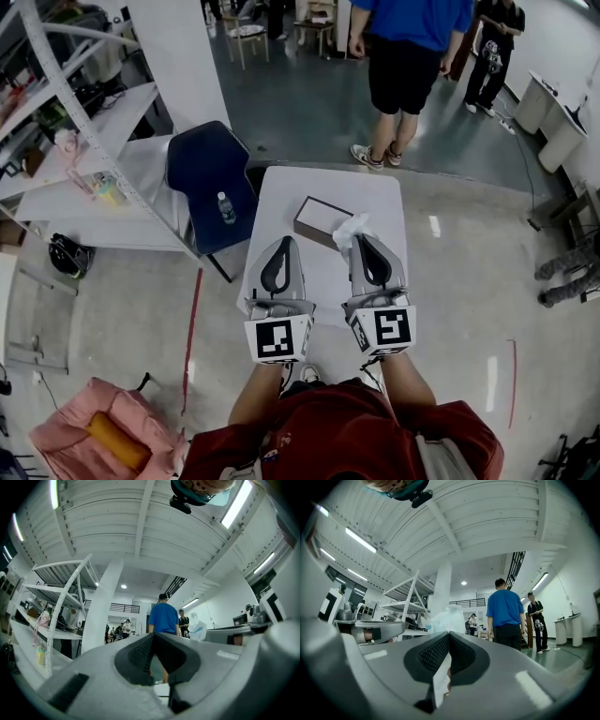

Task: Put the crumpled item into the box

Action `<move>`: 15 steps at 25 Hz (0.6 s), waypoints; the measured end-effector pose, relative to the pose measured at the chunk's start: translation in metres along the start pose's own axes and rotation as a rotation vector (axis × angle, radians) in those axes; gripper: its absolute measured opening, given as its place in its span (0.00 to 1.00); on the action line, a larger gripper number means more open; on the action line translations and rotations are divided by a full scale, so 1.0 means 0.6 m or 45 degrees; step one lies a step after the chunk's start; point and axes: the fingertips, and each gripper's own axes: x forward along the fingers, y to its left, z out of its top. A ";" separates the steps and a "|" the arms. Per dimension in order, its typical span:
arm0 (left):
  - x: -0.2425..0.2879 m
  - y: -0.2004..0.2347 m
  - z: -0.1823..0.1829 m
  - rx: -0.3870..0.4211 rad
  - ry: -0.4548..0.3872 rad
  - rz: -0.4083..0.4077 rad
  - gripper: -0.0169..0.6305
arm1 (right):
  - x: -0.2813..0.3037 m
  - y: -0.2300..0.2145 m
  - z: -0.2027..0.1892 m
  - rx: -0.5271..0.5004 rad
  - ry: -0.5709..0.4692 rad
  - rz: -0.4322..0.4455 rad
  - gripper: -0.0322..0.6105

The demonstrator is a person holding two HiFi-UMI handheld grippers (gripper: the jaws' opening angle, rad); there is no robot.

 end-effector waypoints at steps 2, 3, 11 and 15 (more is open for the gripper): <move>0.009 0.006 -0.004 -0.010 -0.001 -0.008 0.03 | 0.007 0.000 -0.002 -0.010 0.004 -0.006 0.05; 0.012 0.007 -0.006 -0.017 -0.002 -0.013 0.03 | 0.009 -0.002 -0.004 -0.011 0.005 -0.013 0.05; 0.058 0.003 -0.025 -0.033 0.009 -0.051 0.03 | 0.037 -0.038 -0.026 0.008 0.022 -0.056 0.05; 0.091 -0.014 -0.034 -0.017 0.008 -0.052 0.03 | 0.052 -0.075 -0.037 0.021 0.018 -0.055 0.05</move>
